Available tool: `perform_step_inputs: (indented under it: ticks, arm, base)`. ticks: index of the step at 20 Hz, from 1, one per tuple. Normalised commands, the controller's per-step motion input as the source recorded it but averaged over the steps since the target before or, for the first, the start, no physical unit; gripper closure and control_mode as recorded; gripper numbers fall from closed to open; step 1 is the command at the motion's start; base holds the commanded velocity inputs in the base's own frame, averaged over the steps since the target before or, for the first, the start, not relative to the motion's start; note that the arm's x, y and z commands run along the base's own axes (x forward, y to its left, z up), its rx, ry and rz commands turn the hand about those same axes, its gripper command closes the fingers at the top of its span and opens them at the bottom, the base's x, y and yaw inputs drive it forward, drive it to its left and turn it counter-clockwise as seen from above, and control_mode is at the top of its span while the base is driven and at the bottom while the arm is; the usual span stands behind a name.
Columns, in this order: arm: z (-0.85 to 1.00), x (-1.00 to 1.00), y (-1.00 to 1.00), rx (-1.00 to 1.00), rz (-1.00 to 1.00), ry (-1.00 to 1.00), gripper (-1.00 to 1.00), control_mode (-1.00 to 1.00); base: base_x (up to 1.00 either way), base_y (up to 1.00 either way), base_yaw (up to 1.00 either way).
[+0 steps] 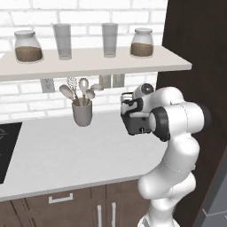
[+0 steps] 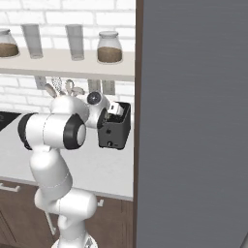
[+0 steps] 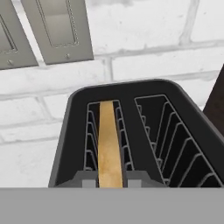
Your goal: Start the toaster. Once the lever pops up, take the bread to the plate on the dining counter.
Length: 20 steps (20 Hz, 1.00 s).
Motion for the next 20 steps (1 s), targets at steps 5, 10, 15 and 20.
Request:
perform_step_inputs:
  ticks: [5,10,15,20]
  arm:
    - [0.38,-0.47,0.00,0.00,0.00,-0.08,1.00,-1.00]
    - [0.93,-0.42,0.00,0.00,0.00,-0.14,1.00,-1.00]
    - [0.98,-0.20,0.00,0.00,0.00,-0.02,1.00,-1.00]
    - [0.59,-0.28,0.00,0.01,0.00,0.12,1.00,-1.00]
  base:
    - [0.00,0.00,0.00]
    - [0.00,0.00,0.00]
    - [0.00,0.00,0.00]
    - [0.00,0.00,0.00]
